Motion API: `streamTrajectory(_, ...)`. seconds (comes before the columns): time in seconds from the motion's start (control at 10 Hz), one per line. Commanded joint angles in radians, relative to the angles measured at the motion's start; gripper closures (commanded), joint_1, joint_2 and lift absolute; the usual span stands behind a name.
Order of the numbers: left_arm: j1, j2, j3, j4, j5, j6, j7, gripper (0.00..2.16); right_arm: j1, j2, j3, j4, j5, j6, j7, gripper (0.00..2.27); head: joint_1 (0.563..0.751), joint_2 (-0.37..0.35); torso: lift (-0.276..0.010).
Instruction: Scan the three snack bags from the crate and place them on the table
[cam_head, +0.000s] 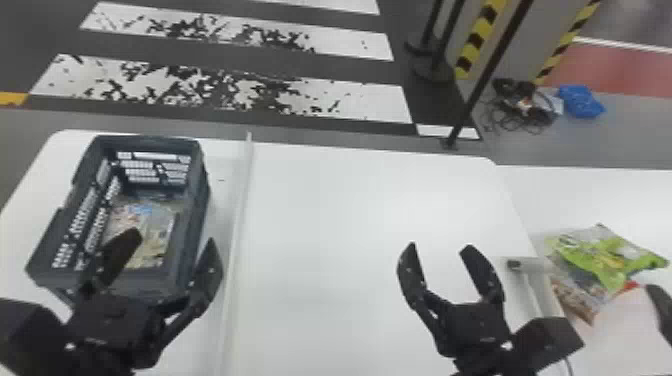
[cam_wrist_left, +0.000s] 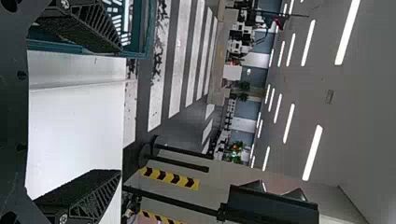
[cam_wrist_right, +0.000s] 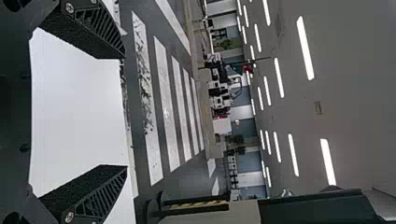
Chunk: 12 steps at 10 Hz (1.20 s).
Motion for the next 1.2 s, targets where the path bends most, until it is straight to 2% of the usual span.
streamTrajectory(0.0,-0.015,-0.002,0.038,-0.061,0.000,0.115,-0.016,0.18,0.006,-0.004,-0.009,-0.035,0.001,0.069,0.007,0.10,0.695,-0.111,-0.036)
streamTrajectory(0.1,-0.061,-0.005,0.084,-0.102,0.026,0.256,-0.030,0.23,0.016,-0.004,-0.027,-0.053,-0.028,0.102,0.026,0.10,0.695,-0.104,-0.036)
streamTrajectory(0.3,-0.184,-0.004,0.224,-0.112,0.144,0.517,-0.043,0.19,0.024,-0.004,-0.035,-0.033,-0.042,0.102,0.059,0.10,0.695,-0.063,-0.036)
streamTrajectory(0.4,-0.241,-0.007,0.293,-0.108,0.182,0.658,-0.031,0.19,0.012,-0.005,-0.033,-0.016,-0.034,0.105,0.064,0.10,0.695,-0.023,-0.036)
streamTrajectory(0.5,-0.301,-0.008,0.333,-0.112,0.188,0.848,0.016,0.19,-0.011,-0.017,-0.030,-0.002,-0.042,0.170,0.084,0.10,0.695,0.023,-0.036)
streamTrajectory(0.6,-0.360,-0.007,0.365,-0.107,0.198,0.943,0.026,0.19,-0.017,-0.027,-0.030,0.014,-0.044,0.179,0.096,0.10,0.695,0.076,-0.036)
streamTrajectory(0.7,-0.426,-0.004,0.373,-0.085,0.198,1.029,0.024,0.19,-0.017,-0.028,-0.032,0.027,-0.047,0.179,0.105,0.10,0.695,0.096,-0.036)
streamTrajectory(0.8,-0.482,-0.004,0.373,-0.047,0.198,1.075,0.026,0.19,-0.017,-0.031,-0.033,0.030,-0.051,0.179,0.108,0.10,0.695,0.115,-0.036)
streamTrajectory(0.9,-0.548,-0.004,0.361,0.002,0.188,1.115,0.036,0.19,-0.019,-0.034,-0.032,0.030,-0.053,0.179,0.118,0.10,0.695,0.118,-0.036)
streamTrajectory(1.1,-0.696,0.000,0.325,0.160,0.164,1.198,0.050,0.19,-0.017,-0.047,-0.033,0.036,-0.068,0.167,0.121,0.10,0.695,0.121,-0.036)
